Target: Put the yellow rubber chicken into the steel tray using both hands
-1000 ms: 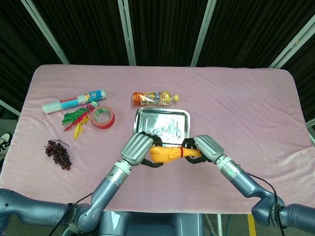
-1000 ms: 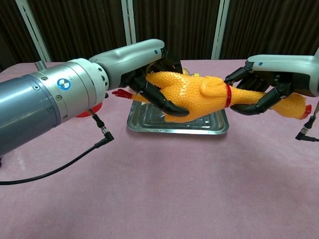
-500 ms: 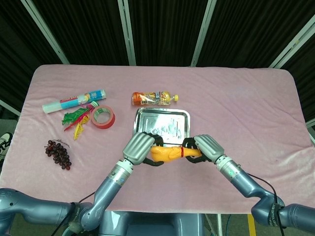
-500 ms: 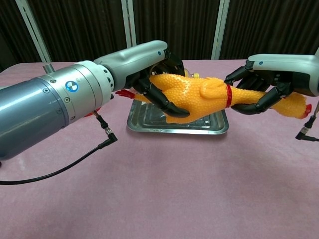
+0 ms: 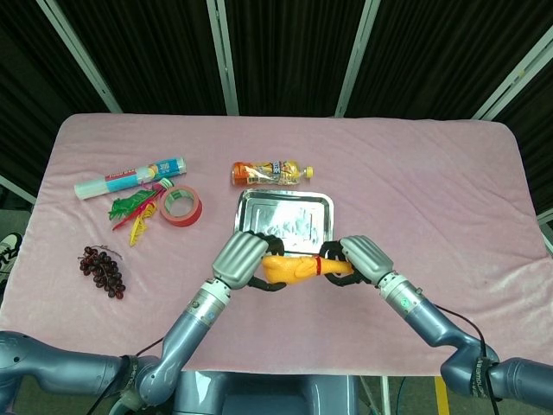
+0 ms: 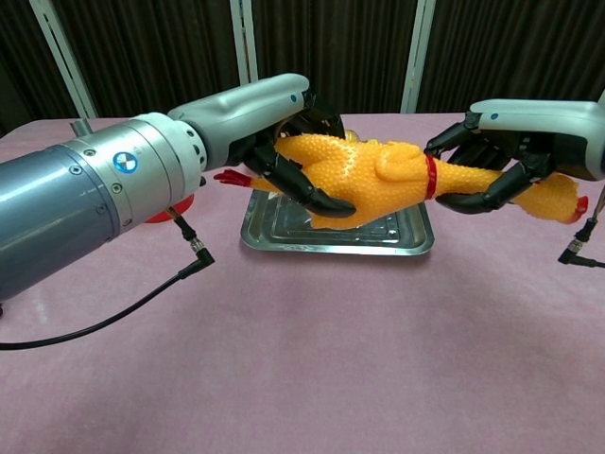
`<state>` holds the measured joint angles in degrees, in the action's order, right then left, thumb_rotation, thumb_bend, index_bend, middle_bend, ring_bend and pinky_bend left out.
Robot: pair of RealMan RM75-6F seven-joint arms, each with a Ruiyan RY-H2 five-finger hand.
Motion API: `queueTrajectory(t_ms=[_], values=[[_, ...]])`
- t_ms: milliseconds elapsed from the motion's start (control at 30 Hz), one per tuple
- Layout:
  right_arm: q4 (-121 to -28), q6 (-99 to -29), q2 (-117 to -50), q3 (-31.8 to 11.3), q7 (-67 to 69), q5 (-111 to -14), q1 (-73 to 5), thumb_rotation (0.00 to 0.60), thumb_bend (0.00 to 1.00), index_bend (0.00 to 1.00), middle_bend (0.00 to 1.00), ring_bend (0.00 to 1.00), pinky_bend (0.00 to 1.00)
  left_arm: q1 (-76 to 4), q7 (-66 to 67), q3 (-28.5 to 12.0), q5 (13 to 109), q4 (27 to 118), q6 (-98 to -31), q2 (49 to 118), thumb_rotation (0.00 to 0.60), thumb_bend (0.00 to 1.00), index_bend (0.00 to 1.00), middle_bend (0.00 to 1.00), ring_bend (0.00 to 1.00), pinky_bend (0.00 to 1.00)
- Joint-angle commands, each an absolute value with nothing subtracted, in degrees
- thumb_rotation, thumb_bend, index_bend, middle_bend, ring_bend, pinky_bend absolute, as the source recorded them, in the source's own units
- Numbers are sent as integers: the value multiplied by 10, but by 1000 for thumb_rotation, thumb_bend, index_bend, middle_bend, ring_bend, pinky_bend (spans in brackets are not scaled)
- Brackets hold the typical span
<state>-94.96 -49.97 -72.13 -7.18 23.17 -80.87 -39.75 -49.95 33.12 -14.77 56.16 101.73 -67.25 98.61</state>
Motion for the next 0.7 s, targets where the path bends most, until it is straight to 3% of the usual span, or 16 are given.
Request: queueTrajectory(t_ms=[33, 300, 467, 700], values=[[-948, -500, -722, -72, 232, -808, -398, 600, 659, 1000, 729, 761, 846, -497, 333, -148, 560, 1019, -676, 984, 492, 37, 213, 359, 413, 452], [-947, -499, -723, -73, 234, -809, -399, 600, 659, 1000, 729, 761, 846, -497, 333, -149, 558, 1021, -676, 981, 469, 35, 168, 302, 390, 444], [-945, -498, -724, -73, 235, -809, -399, 600, 659, 1000, 729, 761, 846, -501, 331, -152, 554, 1019, -671, 984, 471, 60, 227, 323, 392, 444], [-944, -499, -724, -73, 237, -810, -400, 600, 660, 1000, 729, 761, 846, -508, 328, -155, 545, 1014, -660, 990, 470, 335, 428, 522, 488, 451]])
